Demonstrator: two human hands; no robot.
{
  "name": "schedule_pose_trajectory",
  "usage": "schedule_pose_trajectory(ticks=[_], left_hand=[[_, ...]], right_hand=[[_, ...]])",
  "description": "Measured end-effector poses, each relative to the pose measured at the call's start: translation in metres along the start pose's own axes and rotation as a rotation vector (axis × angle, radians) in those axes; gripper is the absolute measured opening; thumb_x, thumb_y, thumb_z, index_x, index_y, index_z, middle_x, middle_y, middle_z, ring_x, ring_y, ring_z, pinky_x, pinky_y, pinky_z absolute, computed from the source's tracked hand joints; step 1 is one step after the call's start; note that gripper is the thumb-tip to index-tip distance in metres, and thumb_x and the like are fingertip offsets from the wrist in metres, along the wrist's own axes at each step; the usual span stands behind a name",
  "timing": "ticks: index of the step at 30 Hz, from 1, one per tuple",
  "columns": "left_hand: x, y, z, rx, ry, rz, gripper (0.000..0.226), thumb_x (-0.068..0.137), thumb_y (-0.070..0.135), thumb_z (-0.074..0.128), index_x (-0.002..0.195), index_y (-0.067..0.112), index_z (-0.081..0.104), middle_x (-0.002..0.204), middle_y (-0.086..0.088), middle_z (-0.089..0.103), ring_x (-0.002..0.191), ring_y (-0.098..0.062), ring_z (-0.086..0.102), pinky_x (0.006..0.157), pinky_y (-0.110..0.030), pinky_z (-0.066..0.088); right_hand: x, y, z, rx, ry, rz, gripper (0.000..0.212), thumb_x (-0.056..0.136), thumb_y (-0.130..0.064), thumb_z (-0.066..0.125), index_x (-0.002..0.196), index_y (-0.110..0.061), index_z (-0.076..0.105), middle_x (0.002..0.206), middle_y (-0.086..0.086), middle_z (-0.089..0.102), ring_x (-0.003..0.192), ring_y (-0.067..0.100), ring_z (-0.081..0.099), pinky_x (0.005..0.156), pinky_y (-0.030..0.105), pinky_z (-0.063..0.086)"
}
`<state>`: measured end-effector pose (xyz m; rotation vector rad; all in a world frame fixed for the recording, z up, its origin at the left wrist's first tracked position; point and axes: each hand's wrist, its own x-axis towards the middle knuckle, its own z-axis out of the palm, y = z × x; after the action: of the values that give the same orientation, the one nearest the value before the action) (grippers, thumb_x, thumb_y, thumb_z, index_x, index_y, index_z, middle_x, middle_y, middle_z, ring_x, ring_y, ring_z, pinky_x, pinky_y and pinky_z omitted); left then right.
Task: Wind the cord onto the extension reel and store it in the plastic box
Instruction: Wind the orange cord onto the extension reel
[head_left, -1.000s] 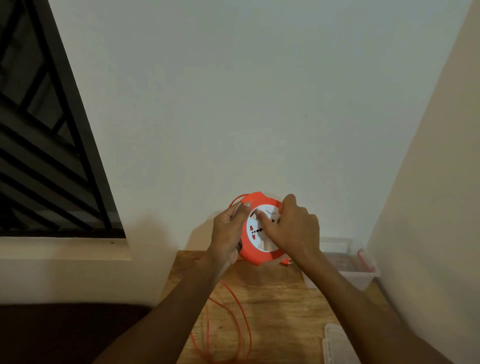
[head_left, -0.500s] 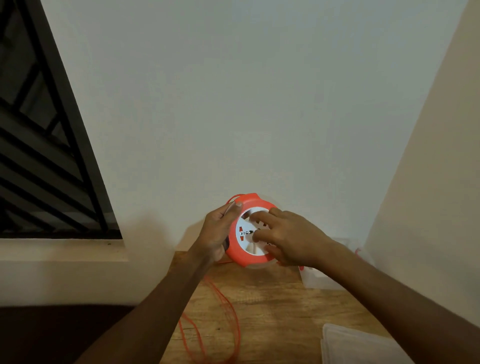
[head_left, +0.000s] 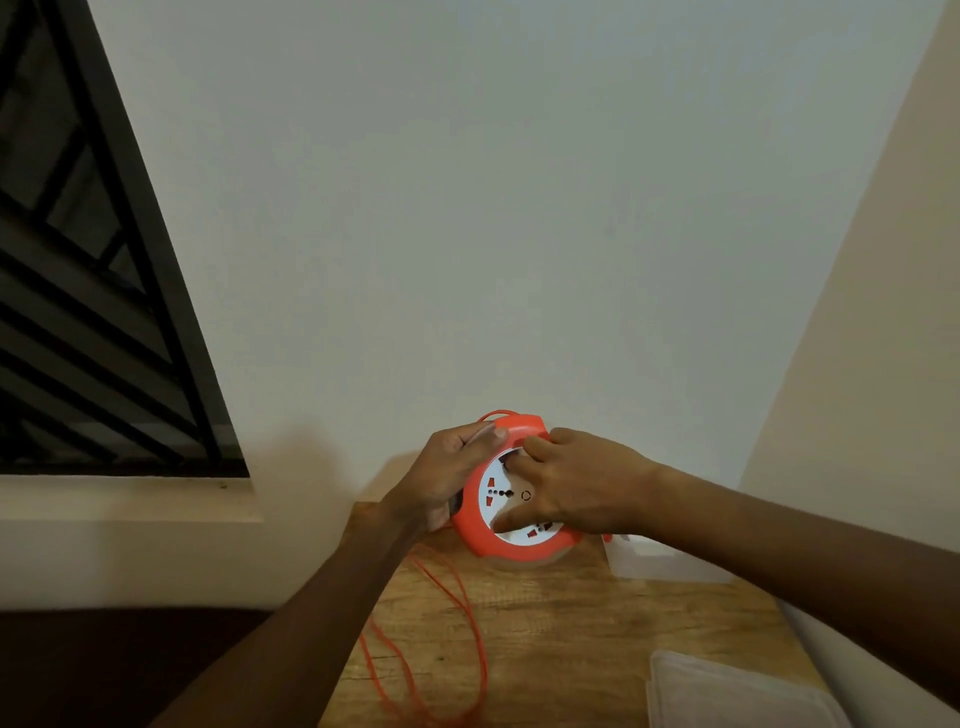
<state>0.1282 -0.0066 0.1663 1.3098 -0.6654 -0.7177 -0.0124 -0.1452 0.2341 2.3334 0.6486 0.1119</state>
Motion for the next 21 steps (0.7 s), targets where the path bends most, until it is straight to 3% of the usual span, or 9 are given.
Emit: schedule_pose_trajectory(ticks=[5, 10, 16, 21], left_hand=[[-0.001, 0.004, 0.003, -0.002, -0.028, 0.010, 0.043, 0.090, 0.043, 0.072, 0.119, 0.012, 0.074, 0.112, -0.019, 0.078, 0.096, -0.036, 0.076, 0.082, -0.044, 0.063], [-0.001, 0.012, 0.003, 0.032, -0.038, 0.024, 0.035, 0.086, 0.048, 0.073, 0.111, 0.024, 0.079, 0.110, -0.013, 0.080, 0.093, -0.033, 0.079, 0.074, -0.039, 0.065], [0.002, 0.015, 0.002, -0.036, 0.045, 0.030, 0.043, 0.085, 0.049, 0.070, 0.118, 0.022, 0.075, 0.112, -0.012, 0.080, 0.096, -0.035, 0.079, 0.073, -0.042, 0.065], [0.003, 0.014, 0.003, -0.115, 0.128, 0.048, 0.037, 0.090, 0.047, 0.067, 0.117, 0.023, 0.075, 0.110, -0.010, 0.081, 0.094, -0.034, 0.079, 0.072, -0.043, 0.066]], right_hand=[[-0.003, 0.003, 0.003, -0.095, 0.082, -0.063, 0.061, 0.082, -0.032, 0.073, 0.135, -0.039, 0.044, 0.112, 0.012, 0.065, 0.102, 0.030, 0.058, 0.083, 0.041, 0.047], [-0.010, 0.007, 0.007, -0.147, 0.092, -0.013, 0.083, 0.073, -0.045, 0.080, 0.143, -0.033, 0.037, 0.113, 0.017, 0.066, 0.092, 0.030, 0.065, 0.084, 0.042, 0.050], [-0.005, -0.002, 0.003, 0.001, 0.119, 0.220, 0.080, 0.071, -0.053, 0.076, 0.141, -0.032, 0.043, 0.100, 0.013, 0.073, 0.075, 0.029, 0.069, 0.075, 0.038, 0.051], [0.001, -0.004, 0.003, 0.076, 0.202, 0.386, 0.068, 0.079, -0.051, 0.066, 0.140, -0.032, 0.043, 0.106, 0.008, 0.073, 0.082, 0.029, 0.070, 0.076, 0.040, 0.051]])
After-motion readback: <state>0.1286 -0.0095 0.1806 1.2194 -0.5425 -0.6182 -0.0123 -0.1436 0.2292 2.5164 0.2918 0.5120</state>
